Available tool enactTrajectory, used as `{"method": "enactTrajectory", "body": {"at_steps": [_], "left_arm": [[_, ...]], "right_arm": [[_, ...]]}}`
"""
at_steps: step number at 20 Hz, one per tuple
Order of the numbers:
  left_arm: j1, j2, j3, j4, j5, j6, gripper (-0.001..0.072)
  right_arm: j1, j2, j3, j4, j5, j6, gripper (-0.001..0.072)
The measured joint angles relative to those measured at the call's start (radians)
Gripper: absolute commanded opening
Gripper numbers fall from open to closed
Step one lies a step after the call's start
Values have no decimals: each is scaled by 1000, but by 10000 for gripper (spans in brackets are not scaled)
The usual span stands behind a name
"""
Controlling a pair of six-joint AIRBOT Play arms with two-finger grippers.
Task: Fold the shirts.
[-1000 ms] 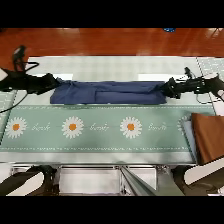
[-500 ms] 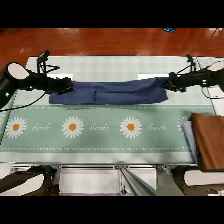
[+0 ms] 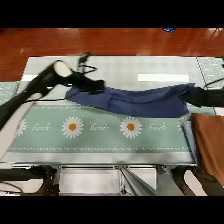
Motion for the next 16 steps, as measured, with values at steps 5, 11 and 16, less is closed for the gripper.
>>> {"method": "enactTrajectory", "body": {"at_steps": [5,11,16], "left_arm": [[-223,-262,256,-58,-77,-34,21],[-397,-441,443,-144,-132,-60,21],[-277,-410,505,-146,-188,-67,20]], "right_arm": [[-6,214,-32,45,45,65,25],[-8,282,-38,68,68,92,25],[-6,287,-39,90,70,97,25]]}}
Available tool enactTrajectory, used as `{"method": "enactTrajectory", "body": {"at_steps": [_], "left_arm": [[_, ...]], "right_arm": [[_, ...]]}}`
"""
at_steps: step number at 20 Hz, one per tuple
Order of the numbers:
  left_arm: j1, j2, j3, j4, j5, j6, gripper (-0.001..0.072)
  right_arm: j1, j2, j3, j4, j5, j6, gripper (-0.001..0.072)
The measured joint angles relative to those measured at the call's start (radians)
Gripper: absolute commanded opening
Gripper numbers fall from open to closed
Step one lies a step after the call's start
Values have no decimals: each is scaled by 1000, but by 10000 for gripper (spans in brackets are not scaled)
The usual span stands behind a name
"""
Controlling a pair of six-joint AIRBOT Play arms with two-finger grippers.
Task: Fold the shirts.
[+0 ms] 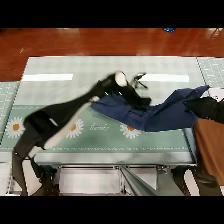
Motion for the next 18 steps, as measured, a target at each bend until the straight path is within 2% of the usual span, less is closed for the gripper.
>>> {"method": "enactTrajectory", "body": {"at_steps": [4,9,14,18], "left_arm": [[214,161,11,117,-98,1,21],[455,500,-105,344,-164,17,21],[609,898,-465,460,-92,45,21],[643,1122,-803,428,10,28,21]], "right_arm": [[73,-62,0,71,-46,-4,24],[334,-285,54,151,-285,-16,25],[604,-658,272,191,-492,-19,25],[744,-945,458,210,-563,-14,25]]}}
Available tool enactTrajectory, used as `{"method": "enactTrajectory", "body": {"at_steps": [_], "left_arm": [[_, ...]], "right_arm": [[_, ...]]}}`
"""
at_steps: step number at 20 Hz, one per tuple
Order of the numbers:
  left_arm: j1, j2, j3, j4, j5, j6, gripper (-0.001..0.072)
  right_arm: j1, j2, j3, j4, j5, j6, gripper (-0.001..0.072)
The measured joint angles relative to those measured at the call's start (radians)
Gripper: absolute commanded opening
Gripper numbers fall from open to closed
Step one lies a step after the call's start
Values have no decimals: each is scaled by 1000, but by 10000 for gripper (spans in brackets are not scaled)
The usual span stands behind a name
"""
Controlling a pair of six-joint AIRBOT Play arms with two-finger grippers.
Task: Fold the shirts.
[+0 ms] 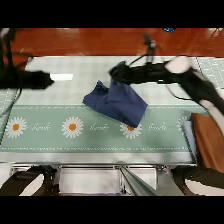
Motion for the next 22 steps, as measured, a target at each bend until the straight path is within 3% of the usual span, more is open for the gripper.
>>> {"method": "enactTrajectory", "body": {"at_steps": [1,2,3,4,8,11,14,16,19,22], "left_arm": [[2,33,-78,-24,16,-2,21],[3,53,-145,-42,32,-2,21],[3,69,-207,-57,48,-2,21],[3,78,-258,-68,71,-2,22],[5,87,-376,-104,140,-1,22],[44,89,-367,-111,166,2,22],[103,93,-319,-116,172,2,22],[124,96,-300,-124,163,2,22],[119,100,-298,-138,155,2,22],[82,99,-311,-143,149,1,22]], "right_arm": [[23,-54,34,10,-11,3,32],[43,-103,62,16,-16,6,152],[62,-149,87,21,-25,7,385],[76,-184,106,26,-35,10,413],[61,-234,143,32,-13,10,411],[-56,-157,152,8,134,10,408],[-214,15,123,-182,346,43,408],[-280,164,10,-378,409,128,408],[-327,401,-317,-562,293,320,408],[-340,515,-621,-515,101,425,409]]}}
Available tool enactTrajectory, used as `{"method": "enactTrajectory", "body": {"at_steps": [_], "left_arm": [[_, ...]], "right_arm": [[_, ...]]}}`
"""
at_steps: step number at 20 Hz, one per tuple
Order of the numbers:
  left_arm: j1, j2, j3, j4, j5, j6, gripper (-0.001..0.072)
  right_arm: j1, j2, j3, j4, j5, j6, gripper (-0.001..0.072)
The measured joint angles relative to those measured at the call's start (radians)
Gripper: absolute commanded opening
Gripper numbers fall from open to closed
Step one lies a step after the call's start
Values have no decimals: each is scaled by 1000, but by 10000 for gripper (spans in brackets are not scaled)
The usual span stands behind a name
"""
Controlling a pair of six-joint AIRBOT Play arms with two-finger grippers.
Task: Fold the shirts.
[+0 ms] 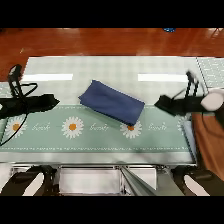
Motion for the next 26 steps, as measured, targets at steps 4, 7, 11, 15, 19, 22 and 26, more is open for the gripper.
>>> {"method": "enactTrajectory", "body": {"at_steps": [4,7,11,15,19,22,26], "left_arm": [[-42,-2,-7,-3,0,-2,21],[-55,-2,-8,-3,-1,-3,22],[-60,-2,-9,-3,-1,-3,22],[-61,-2,-9,-3,-1,-4,22],[-61,-2,-10,-3,6,-4,22],[-61,-3,-10,-3,11,-4,22],[-61,-11,-10,-3,17,-4,22]], "right_arm": [[-7,-29,-185,210,-168,-66,409],[-8,-121,-226,441,-216,-231,409],[-8,-268,-190,664,-209,-423,409],[5,-409,-100,755,-147,-496,404],[98,-532,35,756,-124,-529,25],[175,-571,175,761,-98,-568,25],[217,-588,431,690,-28,-546,24]]}}
